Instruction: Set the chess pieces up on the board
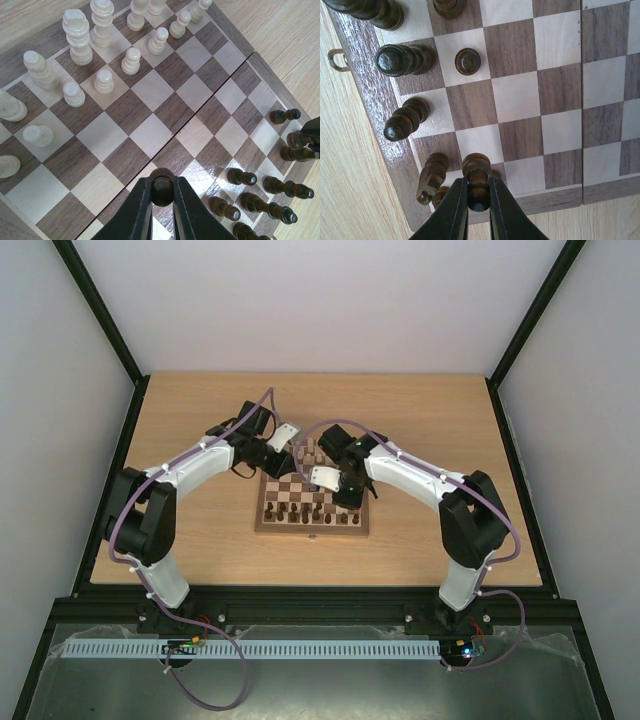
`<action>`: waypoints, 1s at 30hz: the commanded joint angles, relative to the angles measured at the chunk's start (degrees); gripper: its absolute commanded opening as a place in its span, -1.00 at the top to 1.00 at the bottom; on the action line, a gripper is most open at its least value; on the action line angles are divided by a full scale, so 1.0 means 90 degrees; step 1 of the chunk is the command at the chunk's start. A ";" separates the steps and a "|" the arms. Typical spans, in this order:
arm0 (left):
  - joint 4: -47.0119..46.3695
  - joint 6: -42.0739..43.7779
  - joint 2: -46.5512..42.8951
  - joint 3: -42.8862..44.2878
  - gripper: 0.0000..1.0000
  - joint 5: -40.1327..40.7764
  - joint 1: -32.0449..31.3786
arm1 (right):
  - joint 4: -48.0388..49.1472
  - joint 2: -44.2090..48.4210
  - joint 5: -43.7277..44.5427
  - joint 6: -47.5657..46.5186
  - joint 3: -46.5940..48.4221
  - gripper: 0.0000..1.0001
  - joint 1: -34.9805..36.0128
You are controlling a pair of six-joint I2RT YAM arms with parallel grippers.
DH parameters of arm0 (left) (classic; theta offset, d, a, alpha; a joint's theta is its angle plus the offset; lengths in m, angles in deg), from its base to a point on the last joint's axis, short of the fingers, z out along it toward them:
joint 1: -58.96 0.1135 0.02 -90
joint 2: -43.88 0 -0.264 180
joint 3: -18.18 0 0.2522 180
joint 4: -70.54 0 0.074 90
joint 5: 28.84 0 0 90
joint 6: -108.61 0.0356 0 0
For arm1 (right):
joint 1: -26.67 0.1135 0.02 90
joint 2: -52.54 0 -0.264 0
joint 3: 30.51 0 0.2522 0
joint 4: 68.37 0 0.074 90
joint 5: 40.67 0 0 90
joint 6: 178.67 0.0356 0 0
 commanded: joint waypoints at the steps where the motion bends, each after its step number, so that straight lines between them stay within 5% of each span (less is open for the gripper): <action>1: -0.0062 -0.0069 -0.0184 -0.0100 0.91 -0.0032 -0.0008 | -0.0199 -0.0200 -0.0012 0.0016 0.0071 0.82 0.0043; 30: -0.0103 -0.0060 -0.0233 -0.0204 0.90 -0.0038 -0.0008 | -0.0426 -0.0891 0.0181 0.0279 0.0321 0.80 0.0065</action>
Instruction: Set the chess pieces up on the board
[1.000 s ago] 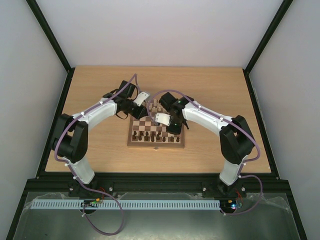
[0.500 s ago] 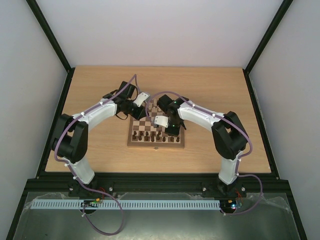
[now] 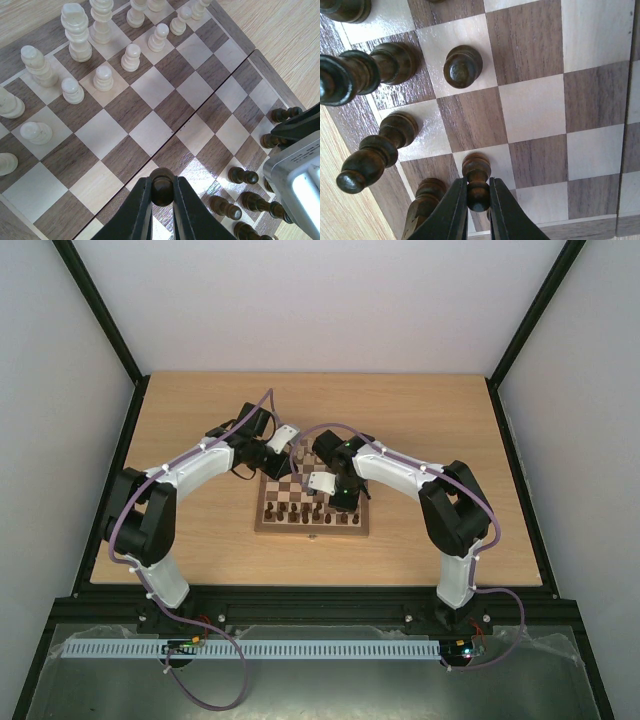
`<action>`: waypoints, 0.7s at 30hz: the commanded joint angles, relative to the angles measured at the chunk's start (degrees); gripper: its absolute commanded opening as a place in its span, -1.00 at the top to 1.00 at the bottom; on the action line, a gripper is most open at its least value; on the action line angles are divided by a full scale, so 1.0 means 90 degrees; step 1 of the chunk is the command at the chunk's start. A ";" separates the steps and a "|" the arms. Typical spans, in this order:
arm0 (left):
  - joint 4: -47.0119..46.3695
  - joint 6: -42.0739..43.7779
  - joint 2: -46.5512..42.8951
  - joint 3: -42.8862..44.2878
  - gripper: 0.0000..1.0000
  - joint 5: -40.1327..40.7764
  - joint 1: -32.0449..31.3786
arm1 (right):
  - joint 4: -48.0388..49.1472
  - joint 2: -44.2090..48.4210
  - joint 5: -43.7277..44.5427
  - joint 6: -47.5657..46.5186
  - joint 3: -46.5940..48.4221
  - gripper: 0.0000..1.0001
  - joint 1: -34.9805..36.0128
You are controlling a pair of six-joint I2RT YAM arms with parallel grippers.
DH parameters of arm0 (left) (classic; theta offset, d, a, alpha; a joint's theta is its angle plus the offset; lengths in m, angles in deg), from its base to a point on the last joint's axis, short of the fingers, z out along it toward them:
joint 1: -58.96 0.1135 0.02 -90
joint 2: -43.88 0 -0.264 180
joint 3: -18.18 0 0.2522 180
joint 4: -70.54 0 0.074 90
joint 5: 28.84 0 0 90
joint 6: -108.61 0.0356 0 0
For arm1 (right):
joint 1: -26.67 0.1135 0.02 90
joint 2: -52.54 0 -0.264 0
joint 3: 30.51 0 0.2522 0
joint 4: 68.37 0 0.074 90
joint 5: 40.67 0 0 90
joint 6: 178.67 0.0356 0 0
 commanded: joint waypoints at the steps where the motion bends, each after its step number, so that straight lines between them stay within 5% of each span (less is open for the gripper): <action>1: -0.0022 -0.0042 -0.0207 -0.0092 0.90 -0.0040 -0.0008 | -0.0404 -0.0125 0.0205 0.0053 0.0140 0.80 0.0061; 10: -0.0032 -0.0040 -0.0188 -0.0078 0.89 -0.0061 -0.0008 | -0.0545 -0.0146 0.0269 0.0047 0.0219 0.78 0.0109; 21: -0.0088 0.0130 -0.0065 -0.0106 0.86 -0.0073 -0.0070 | -0.0553 0.0068 0.0274 0.0122 0.0382 0.47 0.0107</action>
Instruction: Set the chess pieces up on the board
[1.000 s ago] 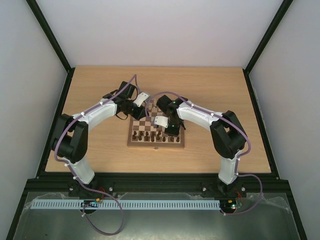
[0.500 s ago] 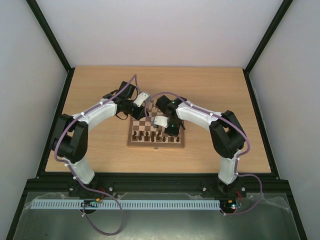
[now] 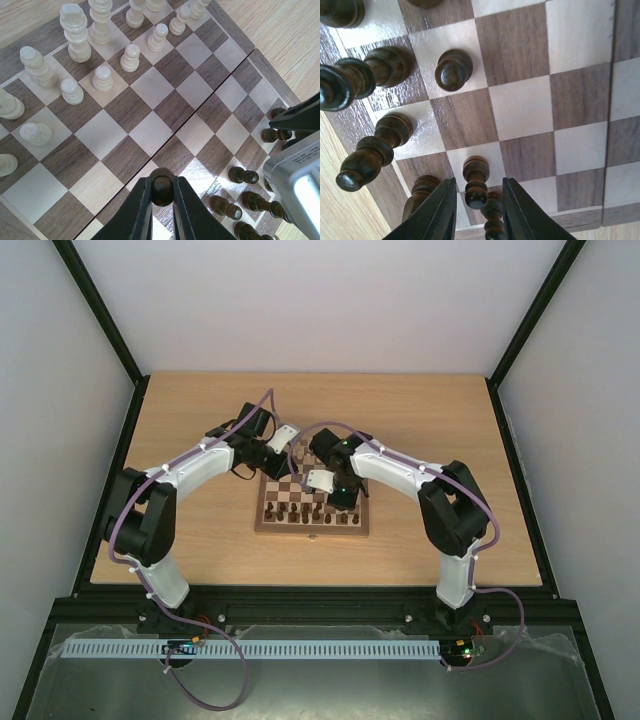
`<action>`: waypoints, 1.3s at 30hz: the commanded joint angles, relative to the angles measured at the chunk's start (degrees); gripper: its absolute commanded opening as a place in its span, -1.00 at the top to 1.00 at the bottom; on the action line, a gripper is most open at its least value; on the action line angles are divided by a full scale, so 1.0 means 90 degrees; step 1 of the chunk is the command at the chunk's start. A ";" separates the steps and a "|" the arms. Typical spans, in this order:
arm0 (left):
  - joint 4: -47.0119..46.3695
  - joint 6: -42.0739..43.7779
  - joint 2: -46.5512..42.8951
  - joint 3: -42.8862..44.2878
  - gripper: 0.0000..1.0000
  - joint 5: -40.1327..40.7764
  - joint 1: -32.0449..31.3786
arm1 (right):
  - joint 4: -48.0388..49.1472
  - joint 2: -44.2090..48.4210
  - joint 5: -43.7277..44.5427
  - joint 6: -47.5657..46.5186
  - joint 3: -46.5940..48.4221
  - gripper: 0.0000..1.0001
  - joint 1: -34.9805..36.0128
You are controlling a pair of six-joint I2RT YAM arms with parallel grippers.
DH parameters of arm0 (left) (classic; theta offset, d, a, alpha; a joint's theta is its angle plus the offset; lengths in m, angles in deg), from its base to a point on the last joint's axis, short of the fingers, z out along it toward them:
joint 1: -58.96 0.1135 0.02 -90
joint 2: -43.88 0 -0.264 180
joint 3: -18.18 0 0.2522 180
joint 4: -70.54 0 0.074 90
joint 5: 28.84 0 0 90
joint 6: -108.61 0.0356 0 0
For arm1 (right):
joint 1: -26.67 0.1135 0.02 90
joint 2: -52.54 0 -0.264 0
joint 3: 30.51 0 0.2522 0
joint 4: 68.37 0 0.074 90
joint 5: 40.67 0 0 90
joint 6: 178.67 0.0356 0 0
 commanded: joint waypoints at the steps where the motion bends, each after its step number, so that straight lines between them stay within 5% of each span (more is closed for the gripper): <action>1: -0.0096 0.0148 -0.0020 -0.0081 0.85 -0.0070 -0.0070 | -0.0385 0.0196 0.0069 -0.0004 0.0200 0.45 0.0031; 9: 0.0036 0.0555 0.0340 0.0316 0.82 -0.0405 -0.0276 | -0.0602 0.0806 -0.0218 0.0033 0.0311 0.36 -0.0221; 19: 0.0389 0.1514 0.0692 0.0702 0.82 -0.1183 -0.0457 | -0.0491 0.1294 -0.1329 0.0815 0.0224 0.35 -0.1737; 30: 0.0437 0.2019 0.0846 0.0859 0.82 -0.0733 -0.0784 | 0.0442 0.1022 -0.2866 0.2293 -0.0671 0.35 -0.3585; 39: 0.0345 0.2283 0.1102 0.1077 0.82 -0.0062 -0.1119 | 0.0665 0.0725 -0.3265 0.2793 -0.0954 0.35 -0.3818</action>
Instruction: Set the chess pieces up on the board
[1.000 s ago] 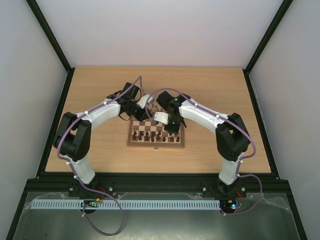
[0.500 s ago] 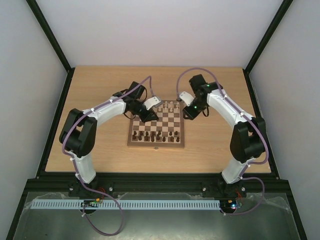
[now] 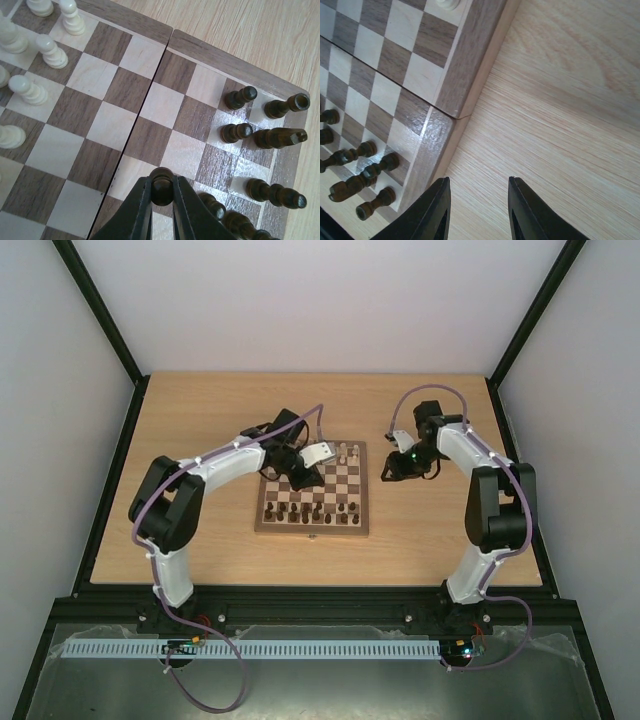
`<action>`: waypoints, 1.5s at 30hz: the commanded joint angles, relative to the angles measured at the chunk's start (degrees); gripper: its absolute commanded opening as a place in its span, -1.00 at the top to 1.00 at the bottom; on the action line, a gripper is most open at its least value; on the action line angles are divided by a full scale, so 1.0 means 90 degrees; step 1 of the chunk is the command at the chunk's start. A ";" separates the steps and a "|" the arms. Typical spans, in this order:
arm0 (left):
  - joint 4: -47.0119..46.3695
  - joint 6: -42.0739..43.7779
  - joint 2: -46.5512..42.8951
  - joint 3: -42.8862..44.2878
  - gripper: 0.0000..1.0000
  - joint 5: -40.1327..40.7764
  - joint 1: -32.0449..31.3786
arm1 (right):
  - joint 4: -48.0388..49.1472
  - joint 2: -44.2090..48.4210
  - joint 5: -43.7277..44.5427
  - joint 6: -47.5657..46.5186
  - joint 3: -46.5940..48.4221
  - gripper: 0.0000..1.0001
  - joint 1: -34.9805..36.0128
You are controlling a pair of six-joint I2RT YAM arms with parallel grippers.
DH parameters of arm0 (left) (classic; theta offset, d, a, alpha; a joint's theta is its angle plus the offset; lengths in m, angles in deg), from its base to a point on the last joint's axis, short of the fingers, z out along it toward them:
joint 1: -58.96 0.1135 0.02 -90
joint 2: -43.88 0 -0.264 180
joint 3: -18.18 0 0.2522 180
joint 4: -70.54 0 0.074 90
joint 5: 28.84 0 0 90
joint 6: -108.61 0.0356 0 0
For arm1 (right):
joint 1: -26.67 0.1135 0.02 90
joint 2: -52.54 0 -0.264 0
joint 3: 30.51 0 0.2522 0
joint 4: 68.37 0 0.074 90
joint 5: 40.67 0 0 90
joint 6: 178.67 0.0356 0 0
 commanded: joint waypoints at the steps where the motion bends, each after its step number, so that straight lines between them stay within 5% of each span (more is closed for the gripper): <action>1: 0.0051 0.0342 0.0204 0.0293 0.81 0.0222 -0.0178 | 0.0015 -0.0060 -0.0445 0.0330 -0.0166 0.35 0.0022; 21: 0.0831 0.1677 0.0576 0.0540 0.80 -0.0001 -0.0694 | 0.0090 -0.0021 -0.0651 0.0515 -0.0236 0.35 0.0022; 45: 0.0984 0.1977 0.0762 0.0481 0.79 0.0316 -0.0908 | 0.0084 -0.0151 -0.0725 0.0537 -0.0114 0.35 0.0018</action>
